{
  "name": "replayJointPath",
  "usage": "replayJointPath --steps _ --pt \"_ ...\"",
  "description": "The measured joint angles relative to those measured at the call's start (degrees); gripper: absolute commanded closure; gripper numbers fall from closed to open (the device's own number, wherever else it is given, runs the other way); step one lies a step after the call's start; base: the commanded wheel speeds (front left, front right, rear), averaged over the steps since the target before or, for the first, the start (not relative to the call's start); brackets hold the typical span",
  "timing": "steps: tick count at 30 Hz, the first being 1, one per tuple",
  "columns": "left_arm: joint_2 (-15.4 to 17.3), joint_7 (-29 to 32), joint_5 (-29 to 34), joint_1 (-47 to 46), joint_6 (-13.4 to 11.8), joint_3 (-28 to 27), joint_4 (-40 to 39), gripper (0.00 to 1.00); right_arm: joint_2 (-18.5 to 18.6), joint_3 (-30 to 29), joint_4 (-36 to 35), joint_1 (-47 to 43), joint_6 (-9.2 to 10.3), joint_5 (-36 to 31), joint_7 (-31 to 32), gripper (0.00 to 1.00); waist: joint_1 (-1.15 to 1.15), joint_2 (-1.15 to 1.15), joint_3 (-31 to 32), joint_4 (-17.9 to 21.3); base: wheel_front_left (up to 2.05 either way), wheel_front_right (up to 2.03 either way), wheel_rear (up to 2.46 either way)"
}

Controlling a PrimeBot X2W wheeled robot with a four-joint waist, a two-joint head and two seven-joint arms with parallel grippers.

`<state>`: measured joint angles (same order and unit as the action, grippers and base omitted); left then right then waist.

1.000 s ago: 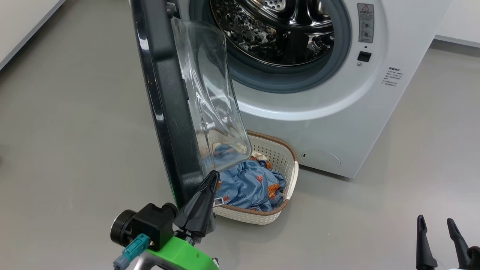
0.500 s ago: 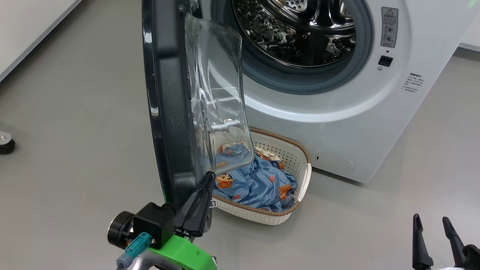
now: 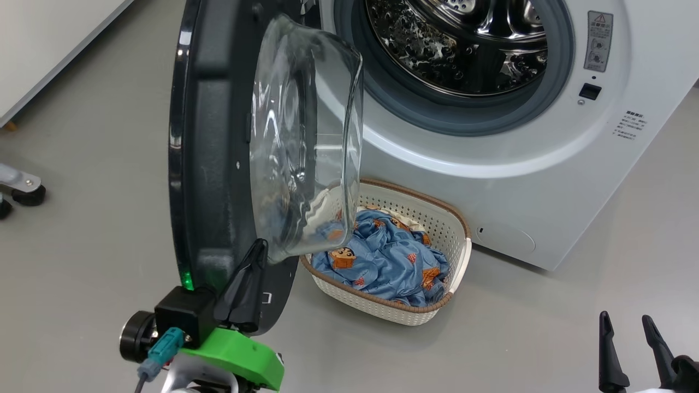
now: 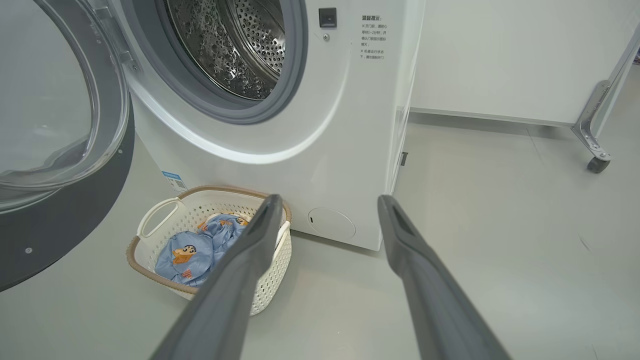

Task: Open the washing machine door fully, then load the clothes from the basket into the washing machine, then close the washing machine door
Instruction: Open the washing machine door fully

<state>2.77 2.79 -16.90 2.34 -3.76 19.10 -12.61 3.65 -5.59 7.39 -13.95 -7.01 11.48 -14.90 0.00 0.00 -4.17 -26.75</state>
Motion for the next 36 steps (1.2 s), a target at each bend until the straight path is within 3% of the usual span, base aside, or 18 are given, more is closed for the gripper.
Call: replayJointPath --steps 7,17,36 --pt "-0.1 -1.4 0.0 0.0 -1.9 -5.4 3.1 1.00 0.7 0.4 0.0 0.0 0.00 0.0 0.0 0.00 0.00 0.00 -0.9 -1.0 0.00 0.00 0.00" --pt "-0.3 -4.4 -0.2 -0.8 -2.4 -10.6 6.5 1.00 1.8 0.8 0.2 0.6 0.00 0.0 0.0 0.00 0.00 0.00 -1.5 -1.4 0.00 0.00 0.00" --pt "-0.8 -9.5 -3.4 -5.3 -2.9 -15.3 16.6 1.00 2.5 1.4 0.9 0.5 -0.01 0.0 0.0 0.00 0.00 0.00 -0.1 -3.7 0.00 0.00 0.00"
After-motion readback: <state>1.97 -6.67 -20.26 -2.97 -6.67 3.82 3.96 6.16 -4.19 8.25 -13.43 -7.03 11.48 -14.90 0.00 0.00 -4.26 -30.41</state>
